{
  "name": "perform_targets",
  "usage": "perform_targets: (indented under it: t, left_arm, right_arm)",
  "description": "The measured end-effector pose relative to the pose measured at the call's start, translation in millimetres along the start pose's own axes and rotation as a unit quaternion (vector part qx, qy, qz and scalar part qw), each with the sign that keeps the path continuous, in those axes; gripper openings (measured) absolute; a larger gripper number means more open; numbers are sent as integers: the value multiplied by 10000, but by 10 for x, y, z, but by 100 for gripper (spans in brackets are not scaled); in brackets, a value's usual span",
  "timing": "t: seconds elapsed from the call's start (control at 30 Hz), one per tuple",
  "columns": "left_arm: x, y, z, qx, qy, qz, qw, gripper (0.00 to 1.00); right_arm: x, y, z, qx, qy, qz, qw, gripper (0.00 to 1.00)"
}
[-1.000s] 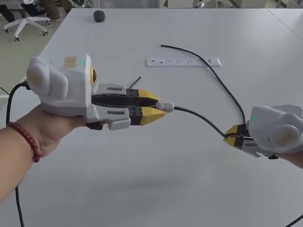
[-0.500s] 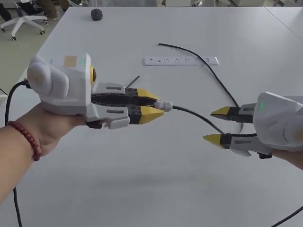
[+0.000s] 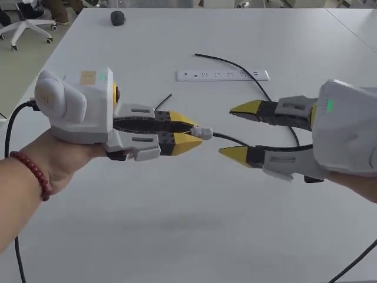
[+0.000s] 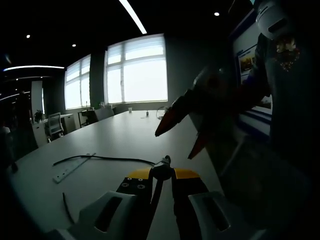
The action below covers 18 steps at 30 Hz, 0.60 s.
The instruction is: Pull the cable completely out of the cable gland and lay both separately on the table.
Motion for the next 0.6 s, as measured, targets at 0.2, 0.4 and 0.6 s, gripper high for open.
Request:
perform_targets:
  t: [0.2, 0.4, 0.6]
  left_arm:
    - [3, -8, -3, 12, -9, 8, 10000, 16]
    - [6, -10, -10, -4, -13, 17, 10000, 16]
    - [18, -7, -10, 3, -21, 38, 10000, 16]
  right_arm:
    - [-32, -21, -90, 234, -22, -59, 9997, 30]
    - [-105, -20, 93, 329, 384, -216, 9985, 28]
    - [-131, -28, 153, 398, 508, -295, 9975, 18]
Point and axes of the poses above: the centre of the closed fingertips' face, and the gripper's own axes: x roughly backward along the fingers, y roughly to its left, z roughly out of its underside, the point moved 6 cm from there along x, roughly backward along the fingers, and after that the axes turned 8 degrees about -z, right-handed, at the moved point
